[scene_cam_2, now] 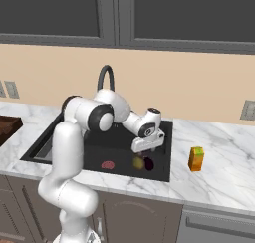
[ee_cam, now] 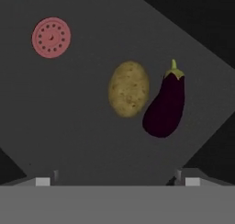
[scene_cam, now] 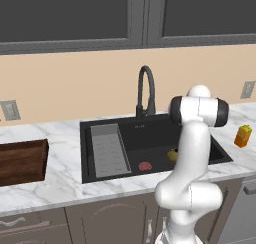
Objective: Pick up all produce items and place them in the sink. Turn on the sink faucet to wash them. Then turn the sink off and put them in the tray.
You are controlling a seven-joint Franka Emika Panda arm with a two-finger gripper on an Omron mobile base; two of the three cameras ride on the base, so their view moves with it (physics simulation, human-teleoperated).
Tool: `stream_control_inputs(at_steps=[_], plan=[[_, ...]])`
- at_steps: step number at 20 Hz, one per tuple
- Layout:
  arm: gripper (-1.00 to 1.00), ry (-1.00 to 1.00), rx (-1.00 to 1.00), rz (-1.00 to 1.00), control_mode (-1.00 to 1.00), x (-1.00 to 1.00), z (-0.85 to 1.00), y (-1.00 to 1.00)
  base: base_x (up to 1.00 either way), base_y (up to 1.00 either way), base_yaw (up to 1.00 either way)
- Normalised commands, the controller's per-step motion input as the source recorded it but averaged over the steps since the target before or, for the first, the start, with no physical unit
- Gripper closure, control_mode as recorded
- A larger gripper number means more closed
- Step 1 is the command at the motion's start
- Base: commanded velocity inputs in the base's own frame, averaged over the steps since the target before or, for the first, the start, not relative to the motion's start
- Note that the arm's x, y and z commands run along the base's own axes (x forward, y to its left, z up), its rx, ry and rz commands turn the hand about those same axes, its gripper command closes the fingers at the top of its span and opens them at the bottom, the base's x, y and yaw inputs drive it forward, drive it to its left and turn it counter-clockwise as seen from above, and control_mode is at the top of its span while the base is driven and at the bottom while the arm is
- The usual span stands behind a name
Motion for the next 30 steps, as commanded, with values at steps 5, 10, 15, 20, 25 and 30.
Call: stream_control_inputs(at_steps=[5,10,15,20,25,30], plan=[[-1.0,-0.05,0.0,0.04,-1.0,-0.45,0.62,0.2,0.0,0.0,0.0],[-1.0,-0.09,0.0,0.07,-1.0,-0.4,0.53,0.31,0.0,0.0,0.0],[-1.0,-0.13,0.05,0.12,-1.0,-0.38,0.35,0.32,0.0,0.0,0.0],[-1.0,-0.23,0.12,0.16,-1.0,-0.43,0.15,0.22,0.0,0.0,0.0],[-1.0,-0.31,0.13,0.18,-1.0,-0.38,0.11,0.2,0.0,0.0,0.0],[-1.0,-0.24,0.13,0.15,-1.0,-0.11,0.41,0.2,0.0,0.0,0.0]])
